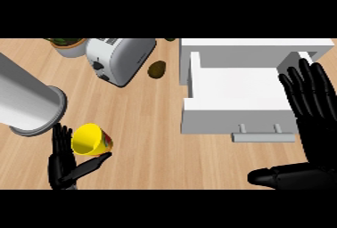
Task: Pick up the cup, place it into the drawer and close the drawer
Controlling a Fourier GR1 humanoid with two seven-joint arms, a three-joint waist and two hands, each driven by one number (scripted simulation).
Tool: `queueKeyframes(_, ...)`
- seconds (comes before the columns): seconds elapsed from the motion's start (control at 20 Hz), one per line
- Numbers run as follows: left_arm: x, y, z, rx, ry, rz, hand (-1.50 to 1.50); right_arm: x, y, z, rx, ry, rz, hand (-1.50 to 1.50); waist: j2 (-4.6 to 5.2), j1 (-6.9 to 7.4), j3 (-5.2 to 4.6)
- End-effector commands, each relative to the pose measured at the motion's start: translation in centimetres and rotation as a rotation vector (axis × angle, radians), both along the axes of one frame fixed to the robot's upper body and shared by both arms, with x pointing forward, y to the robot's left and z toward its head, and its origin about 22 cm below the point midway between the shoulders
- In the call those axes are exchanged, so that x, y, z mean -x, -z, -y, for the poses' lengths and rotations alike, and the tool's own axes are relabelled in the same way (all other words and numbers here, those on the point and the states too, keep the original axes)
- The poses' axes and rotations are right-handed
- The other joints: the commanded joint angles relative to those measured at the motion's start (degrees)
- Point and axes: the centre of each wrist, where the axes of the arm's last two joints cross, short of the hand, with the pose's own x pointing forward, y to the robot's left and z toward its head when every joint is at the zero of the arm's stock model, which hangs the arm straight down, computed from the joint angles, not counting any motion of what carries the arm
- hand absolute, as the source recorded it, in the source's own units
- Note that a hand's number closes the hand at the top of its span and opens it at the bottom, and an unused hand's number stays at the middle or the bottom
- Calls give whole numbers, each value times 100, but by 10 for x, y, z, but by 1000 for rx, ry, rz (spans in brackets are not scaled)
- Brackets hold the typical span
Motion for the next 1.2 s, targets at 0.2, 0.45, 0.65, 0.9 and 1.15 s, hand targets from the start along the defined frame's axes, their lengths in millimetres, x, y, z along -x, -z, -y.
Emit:
queueKeyframes(0.2, 6, 14, -15, 19, 27, 31, -150, -12, 10, -8, 5, -14, -1, -150, 1, 9, -1)
queueKeyframes(0.45, 3, 28, -2, 70, 18, 54, -150, 8, -5, 12, 5, -1, -4, -150, -1, -6, -1)
queueKeyframes(0.65, -24, 19, -15, 89, 31, 72, -150, 3, -15, 3, -28, -12, 1, -150, 3, -14, -2)
queueKeyframes(0.9, -35, 22, 15, 150, 83, 100, -150, 3, 7, 1, 4, -20, 0, -150, 4, -22, -2)
queueKeyframes(1.15, -25, 25, -5, 214, 133, 138, -150, 17, -7, 7, 6, -23, 5, -150, -1, -16, -1)
